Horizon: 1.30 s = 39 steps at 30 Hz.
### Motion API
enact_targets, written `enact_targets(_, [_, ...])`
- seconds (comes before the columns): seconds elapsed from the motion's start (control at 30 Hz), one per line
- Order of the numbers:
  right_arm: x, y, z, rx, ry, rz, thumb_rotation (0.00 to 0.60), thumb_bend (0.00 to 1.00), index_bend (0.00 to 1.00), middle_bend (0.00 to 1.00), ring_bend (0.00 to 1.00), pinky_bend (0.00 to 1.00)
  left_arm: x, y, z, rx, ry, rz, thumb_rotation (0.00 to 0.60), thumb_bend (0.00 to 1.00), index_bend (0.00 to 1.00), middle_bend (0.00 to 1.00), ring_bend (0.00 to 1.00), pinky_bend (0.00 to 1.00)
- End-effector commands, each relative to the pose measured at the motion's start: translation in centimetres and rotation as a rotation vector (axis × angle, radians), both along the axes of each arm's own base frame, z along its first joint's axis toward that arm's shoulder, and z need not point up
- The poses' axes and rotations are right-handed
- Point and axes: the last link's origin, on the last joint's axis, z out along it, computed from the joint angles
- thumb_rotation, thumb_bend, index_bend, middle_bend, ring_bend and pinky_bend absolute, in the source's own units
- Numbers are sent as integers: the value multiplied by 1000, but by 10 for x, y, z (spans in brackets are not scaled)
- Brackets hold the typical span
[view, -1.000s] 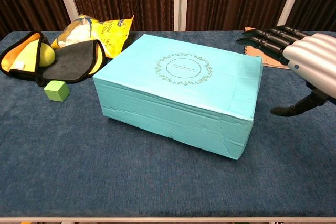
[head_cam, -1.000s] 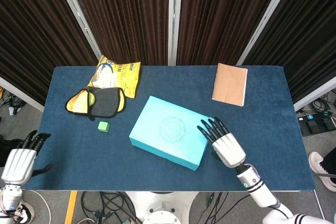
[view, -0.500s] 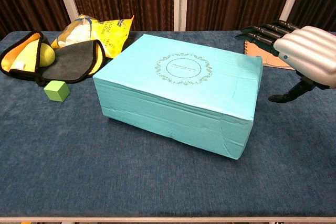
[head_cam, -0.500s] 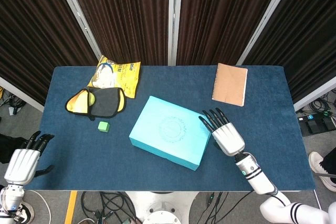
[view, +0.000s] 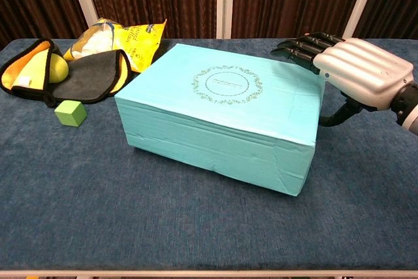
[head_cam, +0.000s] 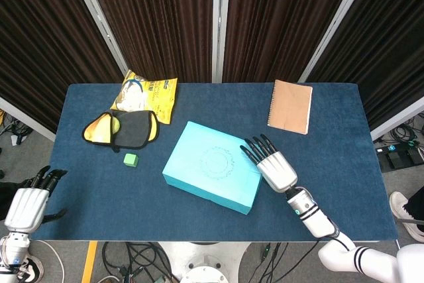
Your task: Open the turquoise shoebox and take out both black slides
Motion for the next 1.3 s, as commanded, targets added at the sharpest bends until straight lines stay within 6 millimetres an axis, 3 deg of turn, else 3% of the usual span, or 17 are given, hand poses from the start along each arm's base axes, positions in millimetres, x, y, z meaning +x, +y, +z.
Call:
enact_targets(0.03, [3,1,-1,-5,-26,26,600,123,47,120,0,22,-2,-2,-1,-3,-8,9,600,2,157,163,81,293])
enact_targets(0.23, [2,2,1,-18,-65,46,600,202,275,253,115,165,-2,-1,-1,-2,-13,4,600,2,157,163,81,294])
enact_targets(0.43, [0,-3,2,23,-107,18,600,292,383,325,185,240,-2,-1,-3,-8,-14,10,600,2,157,163,81,294])
enact_targets(0.6, [0,-7,7,29,-171,-16,600,308,485,400,259,318,-1,-1,-4,-14,-15,10,600,2,157,163,81,294])
enact_targets(0.8, [2,-16,16,54,-411,-135,600,315,589,480,341,434,0,-1,-4,-16,-18,8,600,2,157,163,81,295])
enact_targets(1.03, [4,-31,27,117,-658,-294,600,315,653,534,394,487,0,-1,-5,-22,-23,9,600,2,157,163,81,295])
enact_targets(1.3, [13,-58,43,264,-1139,-664,600,313,695,566,427,529,0,-1,-6,-31,-20,9,600,2,157,163,81,295])
